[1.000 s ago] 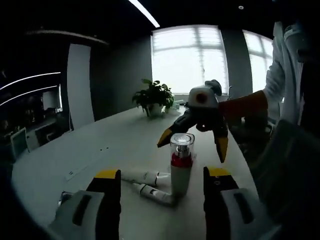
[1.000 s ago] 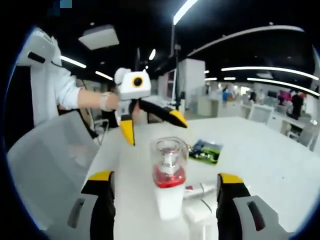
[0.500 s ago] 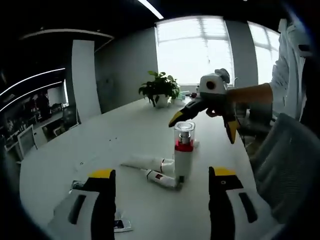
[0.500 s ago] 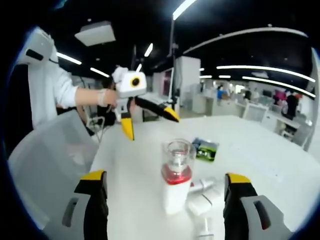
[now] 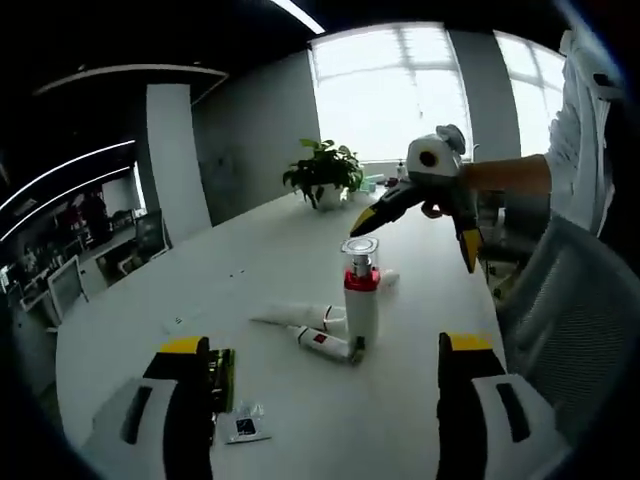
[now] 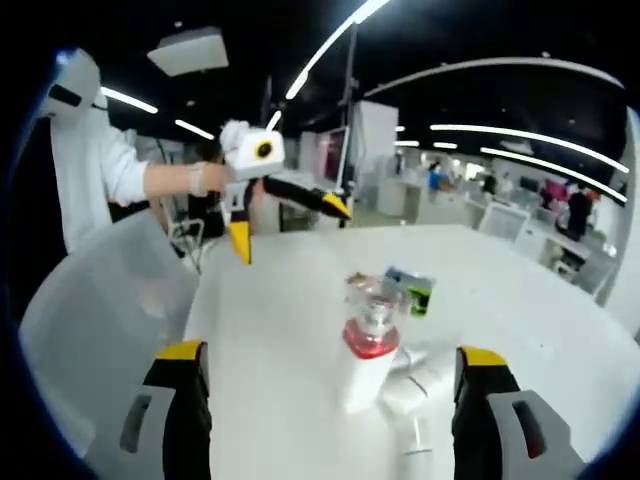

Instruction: Arrange the skincare products in the storage area until every visible bottle or jar stands upright without overlapping.

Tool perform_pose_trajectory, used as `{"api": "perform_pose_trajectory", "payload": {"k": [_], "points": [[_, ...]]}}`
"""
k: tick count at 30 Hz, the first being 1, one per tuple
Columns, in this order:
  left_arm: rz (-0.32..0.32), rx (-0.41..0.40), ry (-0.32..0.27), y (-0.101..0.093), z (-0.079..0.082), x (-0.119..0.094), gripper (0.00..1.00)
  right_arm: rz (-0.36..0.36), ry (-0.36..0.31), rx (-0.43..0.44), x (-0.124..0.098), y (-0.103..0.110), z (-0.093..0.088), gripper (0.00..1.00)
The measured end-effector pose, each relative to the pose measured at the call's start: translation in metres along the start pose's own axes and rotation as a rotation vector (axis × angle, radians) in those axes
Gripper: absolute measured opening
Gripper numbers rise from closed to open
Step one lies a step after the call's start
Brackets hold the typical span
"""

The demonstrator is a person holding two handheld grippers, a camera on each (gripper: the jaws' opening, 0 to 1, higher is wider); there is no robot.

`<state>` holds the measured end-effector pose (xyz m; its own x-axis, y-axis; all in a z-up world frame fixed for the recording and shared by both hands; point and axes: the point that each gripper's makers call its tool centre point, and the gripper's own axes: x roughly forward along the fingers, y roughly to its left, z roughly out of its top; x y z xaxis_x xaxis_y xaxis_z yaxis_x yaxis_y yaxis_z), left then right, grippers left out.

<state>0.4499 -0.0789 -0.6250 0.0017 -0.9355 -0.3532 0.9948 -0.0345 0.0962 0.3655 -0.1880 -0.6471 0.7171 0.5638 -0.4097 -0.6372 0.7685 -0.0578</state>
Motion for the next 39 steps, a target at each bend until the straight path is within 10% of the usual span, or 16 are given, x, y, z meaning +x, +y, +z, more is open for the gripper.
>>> {"api": "perform_pose_trajectory", "payload": {"k": [39], "points": [[-0.006, -0.002, 0.033, -0.018, -0.023, -0.023, 0.99, -0.188, 0.072, 0.078, -0.013, 0.036, -0.006, 0.99]]}}
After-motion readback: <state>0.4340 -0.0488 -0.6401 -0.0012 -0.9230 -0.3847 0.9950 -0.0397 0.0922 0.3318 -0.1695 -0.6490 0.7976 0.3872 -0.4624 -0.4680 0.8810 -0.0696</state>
